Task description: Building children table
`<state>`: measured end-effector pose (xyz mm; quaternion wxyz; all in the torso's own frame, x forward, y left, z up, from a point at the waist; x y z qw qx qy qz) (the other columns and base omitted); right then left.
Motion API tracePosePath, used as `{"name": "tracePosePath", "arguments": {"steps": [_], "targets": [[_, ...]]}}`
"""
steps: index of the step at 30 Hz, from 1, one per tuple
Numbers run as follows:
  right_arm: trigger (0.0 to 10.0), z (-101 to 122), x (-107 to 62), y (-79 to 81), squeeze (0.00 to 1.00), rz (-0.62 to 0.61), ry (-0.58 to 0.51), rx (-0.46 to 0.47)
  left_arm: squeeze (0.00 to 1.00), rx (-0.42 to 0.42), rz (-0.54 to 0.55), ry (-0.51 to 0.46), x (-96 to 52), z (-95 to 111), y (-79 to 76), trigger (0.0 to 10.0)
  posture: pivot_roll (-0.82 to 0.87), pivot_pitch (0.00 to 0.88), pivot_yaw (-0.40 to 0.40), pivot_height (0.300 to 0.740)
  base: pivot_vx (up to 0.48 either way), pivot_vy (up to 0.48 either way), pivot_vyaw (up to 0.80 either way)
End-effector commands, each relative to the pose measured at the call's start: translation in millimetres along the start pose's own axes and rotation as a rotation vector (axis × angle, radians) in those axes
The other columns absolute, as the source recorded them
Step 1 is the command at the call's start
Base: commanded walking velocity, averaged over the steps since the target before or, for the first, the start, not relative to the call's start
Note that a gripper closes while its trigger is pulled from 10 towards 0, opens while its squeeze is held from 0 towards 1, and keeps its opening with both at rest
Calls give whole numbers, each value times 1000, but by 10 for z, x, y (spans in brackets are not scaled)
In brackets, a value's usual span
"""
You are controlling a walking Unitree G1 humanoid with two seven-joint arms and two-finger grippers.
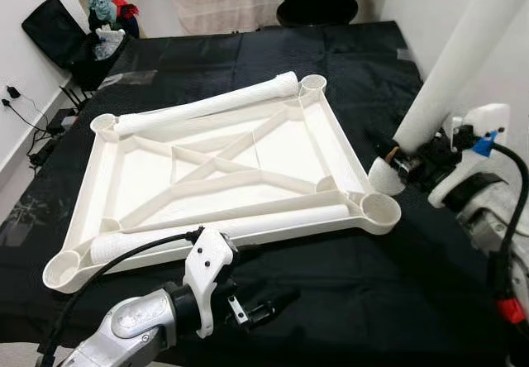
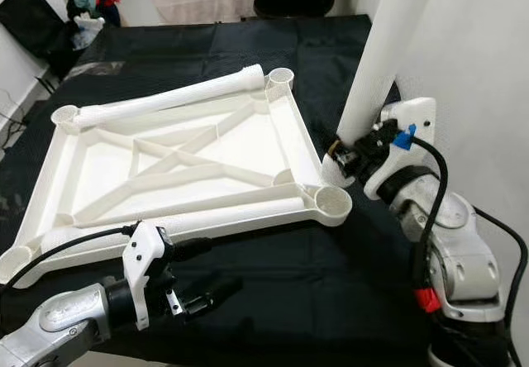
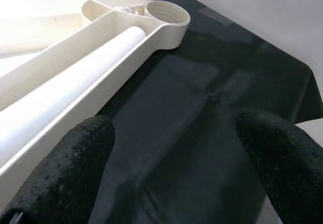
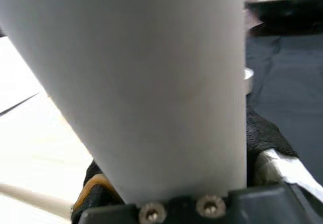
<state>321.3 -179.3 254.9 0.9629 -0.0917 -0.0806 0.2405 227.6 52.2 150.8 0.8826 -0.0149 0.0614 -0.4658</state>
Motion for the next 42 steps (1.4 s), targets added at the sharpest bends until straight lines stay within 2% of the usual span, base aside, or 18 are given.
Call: {"name": "tracePosePath", "arguments": {"steps": [1,5,6,9,11,17,20,22,30,36,42], "targets": [[10000,24,-1,207,0,130,-5,27,0,23,-4,-9,8,14,-104,10000,-103,234,71,740,0,0,-800],[10000,32,14,254,0,168,-6,37,0,20,-1,-18,-4,30,-131,10000,-100,240,72,740,0,0,-800],[10000,68,45,290,0,190,-20,37,0,36,33,-33,-21,69,-104,10000,-96,245,69,740,0,0,-800],[10000,82,53,301,0,197,-25,36,0,42,48,-39,-26,86,-90,10000,-96,245,69,740,0,0,-800],[10000,132,71,375,0,223,-52,32,0,59,134,-60,-39,139,24,10000,-91,242,67,740,0,0,-400],[10000,142,85,508,0,275,-59,39,0,105,212,-72,-61,175,108,10000,-82,230,58,740,0,0,0],[10000,120,113,549,0,283,-61,54,0,131,265,-65,-118,162,139,10000,-75,213,51,740,0,0,0],[10000,104,138,560,0,275,-64,63,0,130,328,-43,-191,118,221,10000,-71,205,49,740,0,0,0],[10000,47,202,557,0,246,-65,63,0,95,485,8,-339,-4,514,10000,-50,165,40,740,0,60,0],[10000,41,239,532,0,215,-71,58,0,89,491,2,-296,-3,555,10000,-57,151,42,740,0,480,0],[10000,38,283,390,0,101,-70,0,0,118,487,-2,-212,12,597,10000,-66,141,48,740,0,480,0]]}}
Point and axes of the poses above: a point about 5 cm out from each wrist's last joint towards the gripper, its own x axis pointing out of the wrist towards the gripper, its own z axis along the axis of the wrist's last joint, y = z × x, the point moved 6 cm from there along x, pointing out of the wrist towards the gripper, and after that the axes turned 1 degree about -x, right-handed, at the moved point
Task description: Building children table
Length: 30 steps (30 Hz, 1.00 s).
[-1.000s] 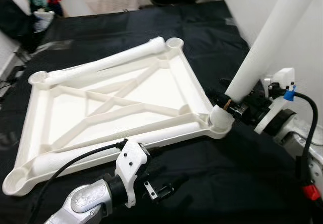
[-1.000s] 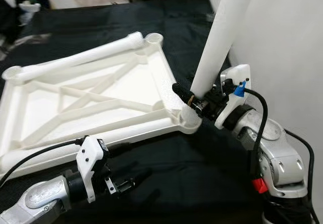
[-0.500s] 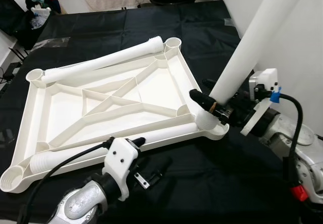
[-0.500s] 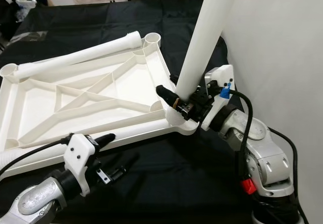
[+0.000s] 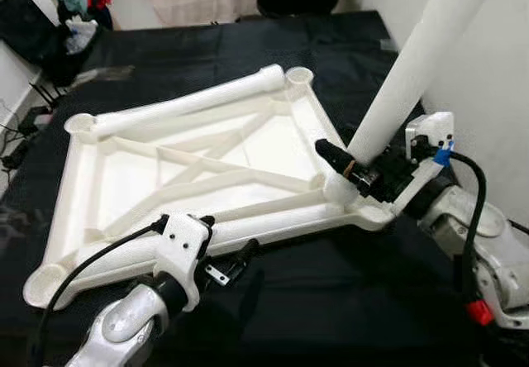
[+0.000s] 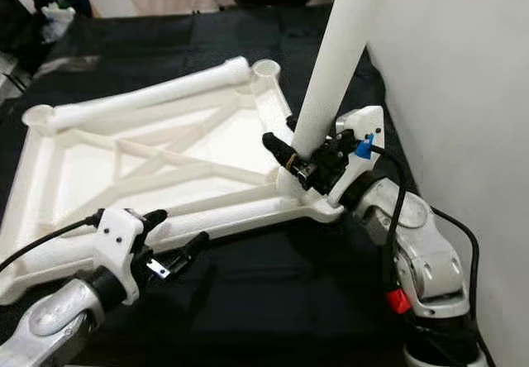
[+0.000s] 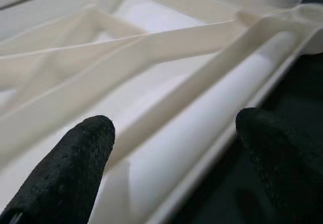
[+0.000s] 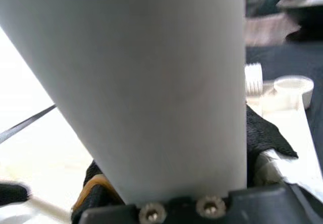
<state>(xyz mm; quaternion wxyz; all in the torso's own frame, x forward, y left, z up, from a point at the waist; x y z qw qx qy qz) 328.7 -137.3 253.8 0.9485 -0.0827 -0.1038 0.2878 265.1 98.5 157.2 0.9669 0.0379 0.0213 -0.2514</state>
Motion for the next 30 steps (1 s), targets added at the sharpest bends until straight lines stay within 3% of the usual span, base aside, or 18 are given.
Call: {"name": "tracePosePath", "arguments": {"steps": [1,9,12,14,21,30], "targets": [[10000,-5,32,5,0,-25,-1,-37,0,28,9,35,-13,-88,20,10000,-67,139,51,740,0,296,0],[10000,-48,84,-114,0,-138,24,-118,0,34,-38,38,-3,-77,-66,10000,-63,138,50,740,0,0,0],[10000,-92,99,-233,0,-229,51,-151,0,29,-92,44,-15,-75,-150,10000,-56,143,49,740,0,0,0],[10000,-228,71,-492,0,-369,141,-231,0,60,-166,56,-22,-105,-246,10000,-49,155,46,740,0,0,0],[10000,-268,17,-671,0,-425,169,-197,0,89,-142,28,53,-60,-195,10000,-53,166,47,740,0,0,-343],[10000,-215,37,-692,0,-443,140,-170,0,72,-77,-14,163,33,-69,10000,-60,181,50,740,0,0,-800]]}}
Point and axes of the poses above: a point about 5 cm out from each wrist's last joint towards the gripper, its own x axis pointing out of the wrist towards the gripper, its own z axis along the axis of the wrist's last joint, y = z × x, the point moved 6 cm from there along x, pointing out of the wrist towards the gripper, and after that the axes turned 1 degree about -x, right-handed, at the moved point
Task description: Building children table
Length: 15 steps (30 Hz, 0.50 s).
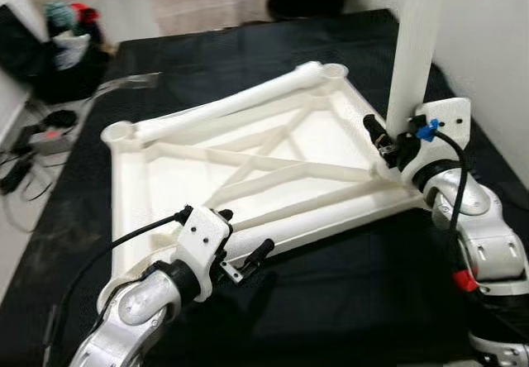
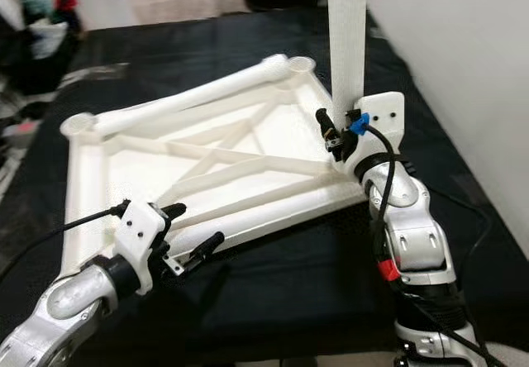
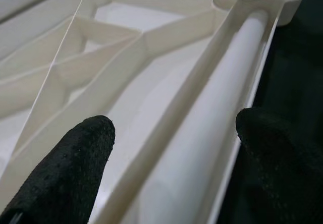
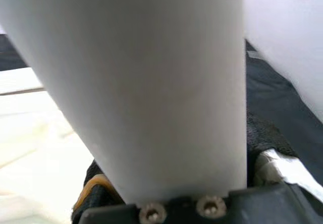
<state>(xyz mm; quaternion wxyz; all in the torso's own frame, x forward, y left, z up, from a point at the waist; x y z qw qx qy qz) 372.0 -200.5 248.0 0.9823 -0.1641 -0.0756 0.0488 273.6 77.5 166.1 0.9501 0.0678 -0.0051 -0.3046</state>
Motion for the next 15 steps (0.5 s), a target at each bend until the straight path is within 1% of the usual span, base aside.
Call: {"name": "tracePosePath", "arguments": {"steps": [1,2,4,6,9,11,12,14,15], "targets": [[10000,30,39,46,0,7,-8,24,0,-4,36,20,-10,-65,71,10000,-58,184,49,740,0,0,-800],[10000,39,64,25,0,1,-12,40,0,2,41,12,-3,-51,82,10000,-58,184,49,740,0,0,-800],[10000,39,64,25,0,1,-12,40,0,2,41,12,-3,-51,82,10000,-58,184,49,740,0,0,-800],[10000,66,112,-34,0,-10,-22,78,0,19,57,1,12,-28,115,10000,-54,192,47,740,0,0,-800],[10000,85,134,-68,0,-15,-30,100,0,30,66,-3,21,-20,135,10000,-54,192,47,740,0,0,-800],[10000,138,175,-156,0,-23,-50,148,0,45,71,-5,40,-20,152,10000,-51,201,50,740,0,0,-800],[10000,156,184,-175,0,-22,-58,166,0,45,71,-5,46,-22,153,10000,-51,201,50,740,0,0,-800],[10000,204,183,-125,0,12,-80,199,0,41,70,-4,49,-29,151,10000,-48,203,49,740,0,0,-800],[10000,204,183,-125,0,12,-80,199,0,41,70,-4,49,-29,151,10000,-48,203,49,740,0,0,-800]]}}
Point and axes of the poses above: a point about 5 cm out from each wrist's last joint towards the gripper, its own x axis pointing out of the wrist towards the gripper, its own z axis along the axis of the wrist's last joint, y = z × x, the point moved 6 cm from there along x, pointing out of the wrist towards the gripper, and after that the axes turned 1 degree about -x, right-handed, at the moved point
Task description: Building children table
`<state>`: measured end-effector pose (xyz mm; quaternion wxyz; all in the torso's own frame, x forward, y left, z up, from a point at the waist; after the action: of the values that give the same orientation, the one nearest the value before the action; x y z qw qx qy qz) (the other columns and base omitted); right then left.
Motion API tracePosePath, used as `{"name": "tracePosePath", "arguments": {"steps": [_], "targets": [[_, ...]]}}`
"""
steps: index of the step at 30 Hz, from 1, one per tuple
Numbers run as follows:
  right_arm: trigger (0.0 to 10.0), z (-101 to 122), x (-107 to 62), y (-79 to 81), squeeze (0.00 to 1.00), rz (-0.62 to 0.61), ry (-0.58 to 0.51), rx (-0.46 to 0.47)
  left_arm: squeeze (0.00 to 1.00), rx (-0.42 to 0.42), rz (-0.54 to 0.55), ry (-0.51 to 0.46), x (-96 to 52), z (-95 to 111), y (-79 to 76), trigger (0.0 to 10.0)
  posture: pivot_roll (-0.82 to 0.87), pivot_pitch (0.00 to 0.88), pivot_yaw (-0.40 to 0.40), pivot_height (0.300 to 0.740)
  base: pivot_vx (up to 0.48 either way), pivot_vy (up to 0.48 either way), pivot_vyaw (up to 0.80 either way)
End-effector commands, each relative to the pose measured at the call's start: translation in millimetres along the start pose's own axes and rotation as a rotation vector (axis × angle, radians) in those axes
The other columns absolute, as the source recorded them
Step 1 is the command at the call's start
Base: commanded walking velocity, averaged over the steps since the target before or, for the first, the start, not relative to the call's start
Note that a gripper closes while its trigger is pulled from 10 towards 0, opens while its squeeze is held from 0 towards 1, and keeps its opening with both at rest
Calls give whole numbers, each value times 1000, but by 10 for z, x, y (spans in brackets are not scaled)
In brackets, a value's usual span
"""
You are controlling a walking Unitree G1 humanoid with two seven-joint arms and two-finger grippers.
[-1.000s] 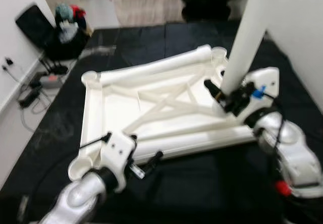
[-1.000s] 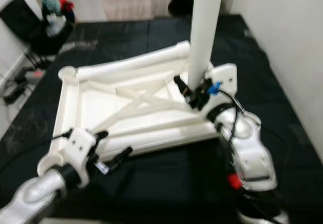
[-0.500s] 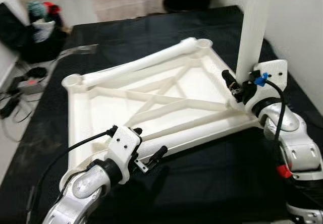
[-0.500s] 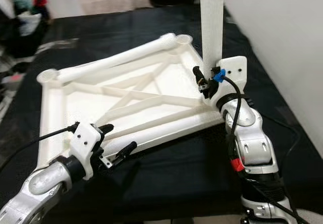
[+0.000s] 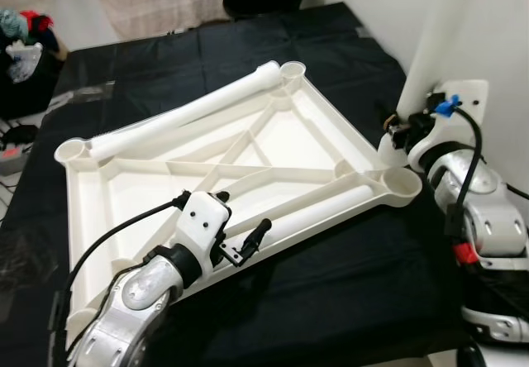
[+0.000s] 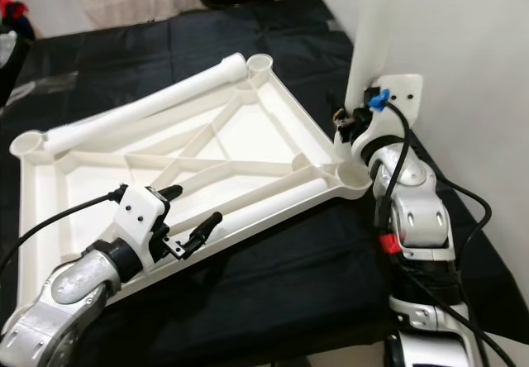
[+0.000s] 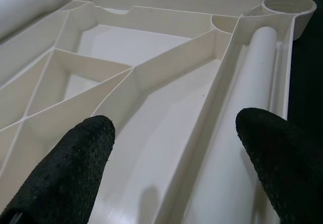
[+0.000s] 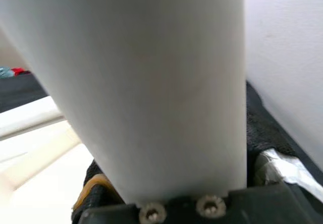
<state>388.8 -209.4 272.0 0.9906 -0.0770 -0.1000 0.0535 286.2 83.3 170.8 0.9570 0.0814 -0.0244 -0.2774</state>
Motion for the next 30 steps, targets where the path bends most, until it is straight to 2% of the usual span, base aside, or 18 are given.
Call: {"name": "tracePosePath", "arguments": {"steps": [1,2,10,11,14,18,21,24,26,27,30], "targets": [[10000,40,-8,112,0,52,-29,45,0,2,11,22,-19,-68,25,10000,-47,204,50,740,0,0,-800],[10000,51,-19,185,0,86,-38,64,0,1,12,23,-18,-75,28,10000,-47,202,51,740,0,0,-800],[10000,80,-48,348,0,154,-61,107,0,4,17,24,-11,-86,34,10000,-46,195,50,740,0,0,-800],[10000,116,-50,448,0,197,-83,141,0,17,18,26,-2,-102,36,10000,-42,182,47,740,0,0,0],[10000,115,-51,529,0,233,-82,155,0,25,20,27,3,-111,39,10000,-39,176,46,740,0,0,0],[10000,77,-68,649,0,286,-68,142,0,38,31,22,7,-99,52,10000,-38,175,44,740,0,0,0],[10000,62,-89,805,0,396,-71,117,0,69,43,14,-5,-68,66,10000,-35,177,42,740,0,0,0],[10000,58,-79,825,0,425,-73,92,0,80,40,13,-14,-60,54,10000,-32,179,41,740,0,0,0],[10000,56,31,793,0,466,-81,39,0,101,40,15,-43,-45,26,10000,-28,196,45,740,0,0,0],[10000,56,31,793,0,466,-81,39,0,101,40,15,-43,-45,26,10000,-28,196,45,740,0,0,0],[10000,145,145,772,0,583,-116,39,0,137,69,16,-95,-6,47,10000,-11,231,52,740,0,0,0]]}}
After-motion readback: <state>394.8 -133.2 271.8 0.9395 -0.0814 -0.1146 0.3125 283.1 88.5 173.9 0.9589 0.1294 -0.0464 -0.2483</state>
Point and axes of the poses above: a point about 5 cm out from each wrist's last joint towards the gripper, its own x axis pointing out of the wrist towards the gripper, its own z axis along the axis of the wrist's last joint, y = z × x, the point moved 6 cm from there along x, pointing out of the wrist towards the gripper, and after that the axes turned 1 degree about -x, right-handed, at the moved point
